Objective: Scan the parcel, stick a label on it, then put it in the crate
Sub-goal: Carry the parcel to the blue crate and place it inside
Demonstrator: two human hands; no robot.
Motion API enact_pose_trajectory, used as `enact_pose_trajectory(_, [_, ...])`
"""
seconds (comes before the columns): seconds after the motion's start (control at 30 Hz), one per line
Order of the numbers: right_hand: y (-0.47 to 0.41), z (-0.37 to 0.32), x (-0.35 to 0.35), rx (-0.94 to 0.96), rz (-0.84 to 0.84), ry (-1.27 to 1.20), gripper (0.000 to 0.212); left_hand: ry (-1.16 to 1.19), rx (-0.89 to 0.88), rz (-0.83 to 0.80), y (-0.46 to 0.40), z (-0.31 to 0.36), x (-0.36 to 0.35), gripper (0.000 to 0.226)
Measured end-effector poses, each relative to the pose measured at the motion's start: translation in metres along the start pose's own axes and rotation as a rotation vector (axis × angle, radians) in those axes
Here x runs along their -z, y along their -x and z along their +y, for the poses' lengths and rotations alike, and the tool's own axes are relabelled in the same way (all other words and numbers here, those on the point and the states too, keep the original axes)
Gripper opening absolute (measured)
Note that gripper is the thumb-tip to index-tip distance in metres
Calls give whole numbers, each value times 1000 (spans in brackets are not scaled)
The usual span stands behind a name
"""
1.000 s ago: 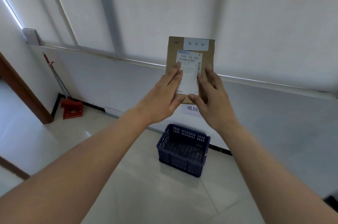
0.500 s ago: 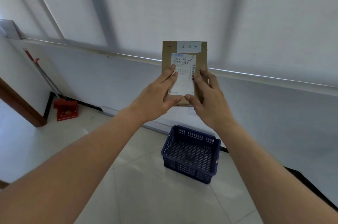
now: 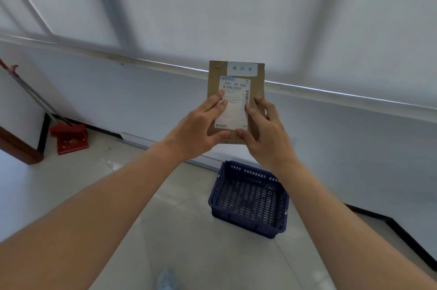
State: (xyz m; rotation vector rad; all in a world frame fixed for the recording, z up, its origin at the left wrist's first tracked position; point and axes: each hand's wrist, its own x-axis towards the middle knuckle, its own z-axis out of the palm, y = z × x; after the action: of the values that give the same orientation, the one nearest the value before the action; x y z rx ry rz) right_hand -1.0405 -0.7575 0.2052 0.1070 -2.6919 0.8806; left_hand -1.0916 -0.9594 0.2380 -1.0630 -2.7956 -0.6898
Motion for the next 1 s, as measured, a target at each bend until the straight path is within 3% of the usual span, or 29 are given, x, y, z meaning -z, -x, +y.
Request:
enact_pose_trajectory(0.6, [-49, -6, -120, -343, 38, 49, 72, 150, -202, -260, -53, -158, -49, 82])
enact_pose_trajectory(1.0, [-47, 90, -182, -423, -54, -26, 69, 238, -95, -381, -78, -192, -148, 82])
